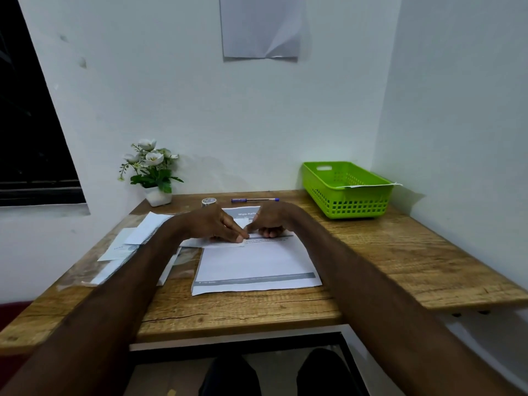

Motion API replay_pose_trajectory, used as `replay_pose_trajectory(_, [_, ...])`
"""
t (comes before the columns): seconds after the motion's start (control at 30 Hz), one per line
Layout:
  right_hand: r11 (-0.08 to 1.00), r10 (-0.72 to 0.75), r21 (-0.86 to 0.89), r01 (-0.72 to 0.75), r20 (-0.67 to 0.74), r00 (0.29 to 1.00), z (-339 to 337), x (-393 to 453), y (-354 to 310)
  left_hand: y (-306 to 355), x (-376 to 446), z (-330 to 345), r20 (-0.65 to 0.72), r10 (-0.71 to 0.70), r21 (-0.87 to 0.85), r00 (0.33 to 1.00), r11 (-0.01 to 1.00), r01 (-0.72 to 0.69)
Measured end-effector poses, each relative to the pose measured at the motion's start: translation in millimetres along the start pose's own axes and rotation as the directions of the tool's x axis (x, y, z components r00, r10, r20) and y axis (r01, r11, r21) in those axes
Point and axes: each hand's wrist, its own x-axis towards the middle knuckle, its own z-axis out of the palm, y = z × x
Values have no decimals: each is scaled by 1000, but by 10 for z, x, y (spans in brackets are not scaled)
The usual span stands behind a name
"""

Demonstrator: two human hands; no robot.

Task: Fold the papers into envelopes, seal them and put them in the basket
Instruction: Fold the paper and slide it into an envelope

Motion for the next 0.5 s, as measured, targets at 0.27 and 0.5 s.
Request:
replay_pose_trajectory(0.27, [993, 115, -8, -115, 78, 990, -32, 54, -49, -27, 47, -83, -150, -18, -13, 989, 1000, 16])
replay_pose_trajectory(0.5, [959, 277, 20, -283, 136, 951, -50, 95, -123, -43, 386, -122, -295, -117, 99, 948, 983, 152])
